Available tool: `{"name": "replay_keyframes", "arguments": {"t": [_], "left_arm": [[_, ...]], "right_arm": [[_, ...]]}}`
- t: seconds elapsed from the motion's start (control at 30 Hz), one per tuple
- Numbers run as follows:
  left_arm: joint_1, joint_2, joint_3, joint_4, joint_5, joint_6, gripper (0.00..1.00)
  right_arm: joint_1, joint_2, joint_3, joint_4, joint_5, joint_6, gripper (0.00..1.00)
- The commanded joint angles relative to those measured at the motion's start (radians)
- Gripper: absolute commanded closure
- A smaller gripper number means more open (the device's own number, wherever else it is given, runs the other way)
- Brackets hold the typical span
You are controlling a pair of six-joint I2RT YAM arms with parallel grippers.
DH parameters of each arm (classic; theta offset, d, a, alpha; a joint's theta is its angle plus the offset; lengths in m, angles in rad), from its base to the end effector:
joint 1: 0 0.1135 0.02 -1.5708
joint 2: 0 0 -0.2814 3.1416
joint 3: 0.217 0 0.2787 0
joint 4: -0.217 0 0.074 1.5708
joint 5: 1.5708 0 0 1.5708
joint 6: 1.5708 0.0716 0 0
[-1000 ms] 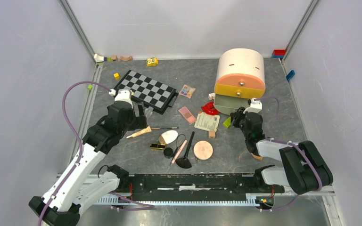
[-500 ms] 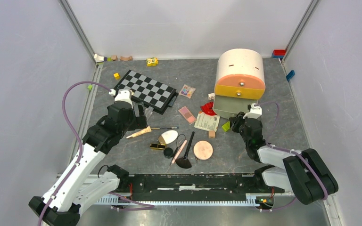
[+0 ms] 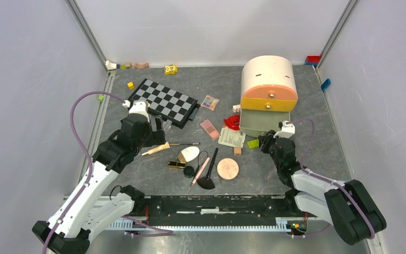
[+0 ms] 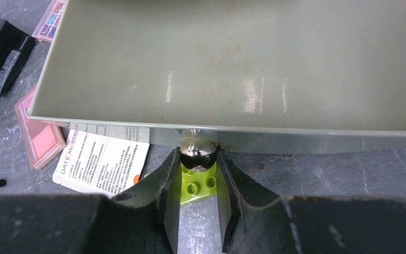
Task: Organize the makeup
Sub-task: Open the drawer in the storage box.
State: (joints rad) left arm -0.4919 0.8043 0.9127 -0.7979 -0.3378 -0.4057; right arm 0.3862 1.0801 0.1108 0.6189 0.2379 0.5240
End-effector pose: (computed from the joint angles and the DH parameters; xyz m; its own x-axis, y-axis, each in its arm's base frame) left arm 0.1858 -0.0727 0.3153 -0.6021 -0.0998 -0.7921 -0.0189 0.9937 -0.1108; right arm 0.2155 0.0694 0.1220 -0.3559 0.3802 -0.8537 0.0197 0.9163 0.3999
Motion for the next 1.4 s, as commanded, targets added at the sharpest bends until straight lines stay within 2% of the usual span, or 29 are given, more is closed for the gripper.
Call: {"name": "replay_keyframes", "arguments": {"t": [0.0,0.5,1.0,1.17,1.27,1.37], "left_arm": [[0.004,-0.007,0.008,0.028,0.008,0.022,0.00],[0.004,-0.008,0.006,0.028,0.006,0.021,0.00],[0.005,-0.008,0.006,0.028,0.006,0.021,0.00],[0.004,-0.007,0.006,0.028,0.008,0.021,0.00],[0.004,-0.007,0.007,0.028,0.008,0.021,0.00],[0.004,-0.007,0.006,0.029,0.008,0.021,0.00]], "right_arm": [[0.010,-0.043,-0.020,-0.053,0.012,-0.029,0.77],[0.010,-0.130,-0.017,-0.155,0.071,-0.100,0.75],[0.011,-0.170,-0.044,-0.171,0.013,-0.107,0.75],[0.010,-0.186,-0.047,-0.186,0.025,-0.108,0.68],[0.010,-0.186,-0.035,-0.201,0.030,-0.105,0.57],[0.010,-0.193,-0.021,-0.212,0.024,-0.104,0.52]]}}
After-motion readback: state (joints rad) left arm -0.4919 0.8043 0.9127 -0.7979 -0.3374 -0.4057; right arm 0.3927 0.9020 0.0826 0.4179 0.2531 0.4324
